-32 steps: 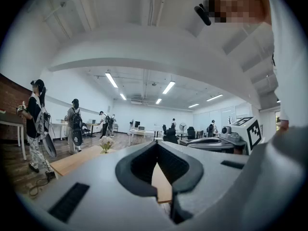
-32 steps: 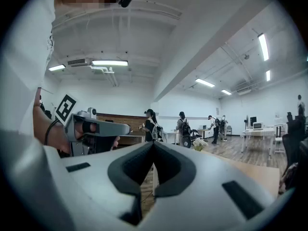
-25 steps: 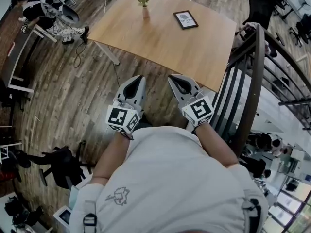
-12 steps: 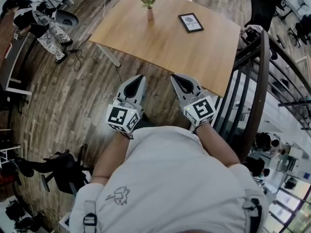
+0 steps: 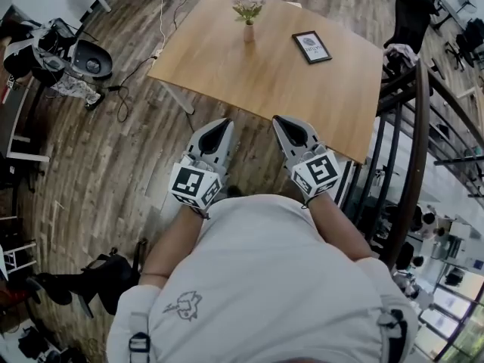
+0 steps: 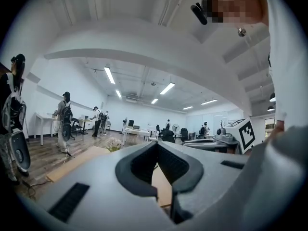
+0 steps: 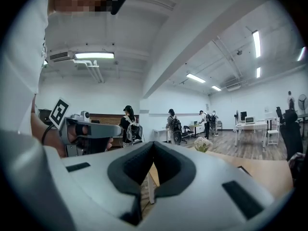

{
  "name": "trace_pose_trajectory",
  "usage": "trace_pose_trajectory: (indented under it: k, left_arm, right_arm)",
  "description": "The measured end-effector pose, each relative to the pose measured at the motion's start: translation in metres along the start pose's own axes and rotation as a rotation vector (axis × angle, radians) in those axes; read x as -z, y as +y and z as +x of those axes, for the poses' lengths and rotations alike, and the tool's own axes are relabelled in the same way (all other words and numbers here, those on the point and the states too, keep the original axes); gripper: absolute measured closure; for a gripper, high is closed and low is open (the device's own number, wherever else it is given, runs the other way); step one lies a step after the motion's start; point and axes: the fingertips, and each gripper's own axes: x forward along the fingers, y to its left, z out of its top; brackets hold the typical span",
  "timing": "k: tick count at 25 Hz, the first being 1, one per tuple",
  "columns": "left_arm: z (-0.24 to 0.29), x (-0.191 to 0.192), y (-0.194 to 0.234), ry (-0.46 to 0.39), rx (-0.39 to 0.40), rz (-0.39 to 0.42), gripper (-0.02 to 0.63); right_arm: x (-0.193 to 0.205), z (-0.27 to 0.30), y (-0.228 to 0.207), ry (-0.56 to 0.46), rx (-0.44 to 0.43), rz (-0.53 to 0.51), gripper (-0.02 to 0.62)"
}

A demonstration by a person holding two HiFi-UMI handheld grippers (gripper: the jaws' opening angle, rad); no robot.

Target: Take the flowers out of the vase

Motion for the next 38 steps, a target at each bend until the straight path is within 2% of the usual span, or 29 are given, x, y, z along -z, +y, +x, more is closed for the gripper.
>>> trace_pose_trajectory:
  k: [6, 12, 21, 27, 38]
  left_arm:
    - [0.012, 0.006, 0.025, 0.02, 0.025, -0.027, 0.601]
    - [0.035, 0.008, 0.038, 0.021, 0.007, -0.03, 0.601]
    - [0.121, 0.005, 0.07, 0.041, -0.071, -0.005, 0.601]
    - [0.174, 0.003, 0.083, 0.036, -0.11, -0.005, 0.601]
    - [0.236, 0.001, 0.106, 0.057, -0.118, -0.013, 0.601]
  right_arm:
    - [0.007, 0.028, -0.004, 0.026, 0.012, 0.036, 0.592]
    - [0.008, 0.044, -0.03, 0.019, 0.004, 0.037, 0.592]
    - [0.004, 0.1, -0.119, -0.02, -0.074, 0.055, 0.591]
    - [0.008, 0.122, -0.167, -0.002, -0.122, 0.055, 0.591]
    - [0.019, 0.154, -0.227, 0.05, -0.122, 0.085, 0.591]
